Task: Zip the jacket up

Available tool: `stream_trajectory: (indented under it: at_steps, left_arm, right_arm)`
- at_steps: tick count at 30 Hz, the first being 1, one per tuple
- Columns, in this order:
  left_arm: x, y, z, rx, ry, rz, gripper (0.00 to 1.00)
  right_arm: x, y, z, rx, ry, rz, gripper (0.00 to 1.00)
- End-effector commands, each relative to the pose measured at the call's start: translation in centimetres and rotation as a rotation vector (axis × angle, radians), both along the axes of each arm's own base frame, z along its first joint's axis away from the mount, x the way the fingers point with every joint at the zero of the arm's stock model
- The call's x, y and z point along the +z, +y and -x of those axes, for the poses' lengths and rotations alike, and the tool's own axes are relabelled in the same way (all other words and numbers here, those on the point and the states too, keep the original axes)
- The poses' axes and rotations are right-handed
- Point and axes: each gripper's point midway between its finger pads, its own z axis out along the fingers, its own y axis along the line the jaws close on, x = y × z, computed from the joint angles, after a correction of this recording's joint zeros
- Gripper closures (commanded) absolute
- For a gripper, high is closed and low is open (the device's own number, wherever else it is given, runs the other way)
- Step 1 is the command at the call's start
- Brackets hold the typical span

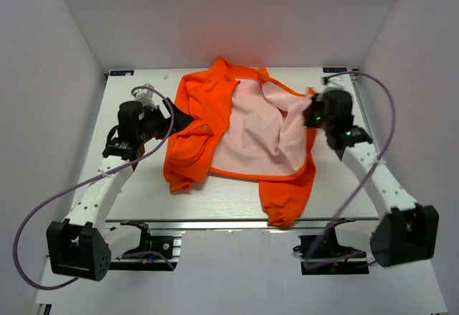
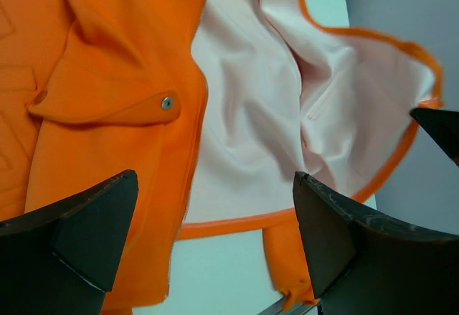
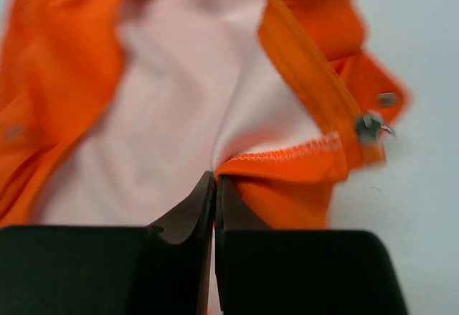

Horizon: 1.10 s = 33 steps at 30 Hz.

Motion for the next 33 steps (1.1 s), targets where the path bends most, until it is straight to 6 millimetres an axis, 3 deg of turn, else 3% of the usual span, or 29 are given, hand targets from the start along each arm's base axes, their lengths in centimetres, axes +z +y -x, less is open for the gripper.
stream_trajectory:
  at_steps: [1,2,3,5,6,8,9,12,13,14,16,17,18,20,21,22,23,24,26,28,33]
  left_arm:
    - [-1.3,1.5,2.0,0.07,0.056,-0.028,0.02]
    - [-1.9,1.8,2.4,0.087,0.079,-0.039,0.02]
    - [-2.2,2.1,2.7,0.1,0.091,-0.042,0.02]
    - [-2.9,2.6,3.7,0.124,0.117,-0.053,0.02]
    - [-3.3,3.3,3.8,0.175,0.134,-0.061,0.02]
    - [-4.0,4.1,4.6,0.214,0.165,-0.075,0.02]
    - [-4.2,4.5,4.8,0.237,0.175,-0.079,0.02]
    - [-4.6,4.5,5.4,0.238,0.195,-0.075,0.02]
    - [-4.7,4.4,5.6,0.234,0.199,-0.073,0.02]
    - [-4.9,4.3,5.7,0.227,0.205,-0.07,0.02]
    - [-4.9,3.8,5.8,0.197,0.204,-0.061,0.02]
    - [-4.7,3.5,5.7,0.178,0.194,-0.058,0.02]
    - [-4.8,3.2,5.7,0.155,0.193,-0.058,0.02]
    - [-5.0,2.1,5.7,0.086,0.202,-0.036,0.02]
    - [-5.3,1.7,5.8,0.063,0.21,-0.029,0.02]
    - [-5.7,1.3,5.7,0.039,0.224,-0.024,0.02]
    - [-5.7,0.6,5.7,-0.001,0.22,-0.006,0.02]
    - [-5.8,0.2,5.8,-0.022,0.222,-0.002,0.02]
    - [-6.0,-0.5,5.6,-0.061,0.219,0.005,0.02]
    - [-6.0,-1.6,5.7,-0.109,0.202,-0.006,0.02]
    - [-8.1,-4.8,6.1,-0.205,0.235,-0.055,0.02]
  right_arm:
    - [2.4,7.3,4.6,0.318,-0.069,0.12,1.0]
    - [2.1,9.3,5.9,0.392,-0.078,0.169,1.0]
    - [1.0,13.2,8.6,0.518,-0.076,0.224,1.0]
    - [-0.8,16.8,12.0,0.673,-0.052,0.297,1.0]
    - [-1.9,20.0,15.6,0.81,-0.048,0.316,1.0]
    - [-4.5,23.0,19.0,0.946,-0.006,0.352,1.0]
    - [-6.7,24.7,21.7,1.037,0.026,0.392,1.0]
    - [-10.6,26.5,24.9,1.112,0.122,0.424,1.0]
    - [-11.4,26.7,25.4,1.121,0.148,0.423,1.0]
    - [-12.1,26.6,25.7,1.12,0.172,0.422,0.79]
    - [-12.8,26.2,25.5,1.066,0.2,0.413,0.5]
    - [-12.8,25.9,25.4,1.045,0.201,0.408,0.17]
    - [-11.5,26.0,25.3,1.032,0.166,0.372,0.11]
    - [-10.9,25.4,25.5,0.998,0.156,0.322,0.11]
    - [-9.3,25.0,25.2,0.963,0.114,0.275,0.11]
    - [-8.9,24.6,25.2,0.939,0.104,0.248,0.11]
    - [-9.9,23.3,25.4,0.887,0.137,0.221,0.11]
    - [-9.0,22.5,25.2,0.85,0.127,0.172,0.11]
    - [-10.8,20.3,25.4,0.787,0.212,0.128,0.11]
    - [-11.3,19.1,26.1,0.778,0.268,0.068,0.11]
    - [-15.2,16.2,26.7,0.71,0.427,0.013,0.16]
